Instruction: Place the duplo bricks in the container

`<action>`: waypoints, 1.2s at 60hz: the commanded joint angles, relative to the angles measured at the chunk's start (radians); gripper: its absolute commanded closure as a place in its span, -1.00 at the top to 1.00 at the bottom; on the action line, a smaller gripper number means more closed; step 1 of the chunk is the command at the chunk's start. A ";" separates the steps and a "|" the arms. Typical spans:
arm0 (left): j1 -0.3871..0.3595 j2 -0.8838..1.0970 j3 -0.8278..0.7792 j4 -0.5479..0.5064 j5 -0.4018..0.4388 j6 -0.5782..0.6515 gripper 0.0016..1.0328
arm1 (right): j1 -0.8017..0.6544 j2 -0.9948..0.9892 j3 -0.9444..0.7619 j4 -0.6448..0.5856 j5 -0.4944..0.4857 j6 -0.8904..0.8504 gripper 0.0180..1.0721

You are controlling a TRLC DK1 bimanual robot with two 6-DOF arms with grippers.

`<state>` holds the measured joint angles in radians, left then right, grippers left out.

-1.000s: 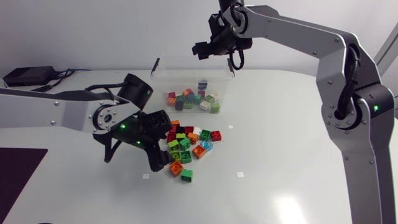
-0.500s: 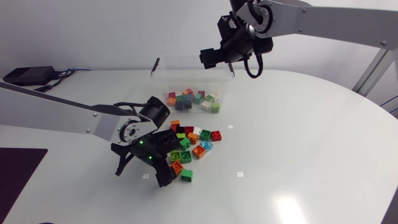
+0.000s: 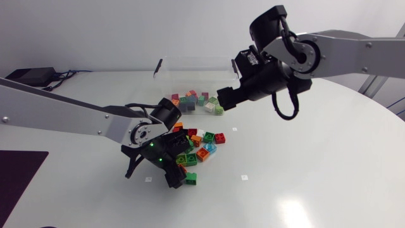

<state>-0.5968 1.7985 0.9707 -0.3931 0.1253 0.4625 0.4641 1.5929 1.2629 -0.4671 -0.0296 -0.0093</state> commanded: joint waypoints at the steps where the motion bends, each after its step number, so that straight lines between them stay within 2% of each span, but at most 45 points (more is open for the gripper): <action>1: -0.012 0.036 0.017 -0.006 0.000 -0.030 0.22 | 0.002 -0.051 -0.074 0.008 -0.001 -0.023 0.85; 6: -0.017 0.038 0.017 -0.004 0.002 -0.030 0.06 | 0.002 -0.065 -0.115 0.008 -0.001 -0.023 0.84; 15: -0.012 0.032 0.005 -0.004 0.004 -0.025 -0.47 | 0.007 -0.019 -0.137 0.002 0.019 0.008 0.84; 17: -0.008 0.029 -0.001 -0.004 0.004 -0.025 -0.49 | 0.008 0.002 -0.134 0.002 0.025 0.014 0.84; 41: 0.066 -0.116 -0.099 -0.013 0.004 0.042 -0.52 | 0.019 0.288 -0.002 -0.028 0.060 0.104 0.80; 72: 0.184 -0.314 -0.038 -0.018 0.005 0.036 -0.52 | 0.054 0.484 0.184 -0.145 0.099 0.198 0.78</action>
<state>-0.4301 1.5173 0.9043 -0.4034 0.1257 0.4942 0.5098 2.0361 1.4113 -0.5850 0.0544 0.1505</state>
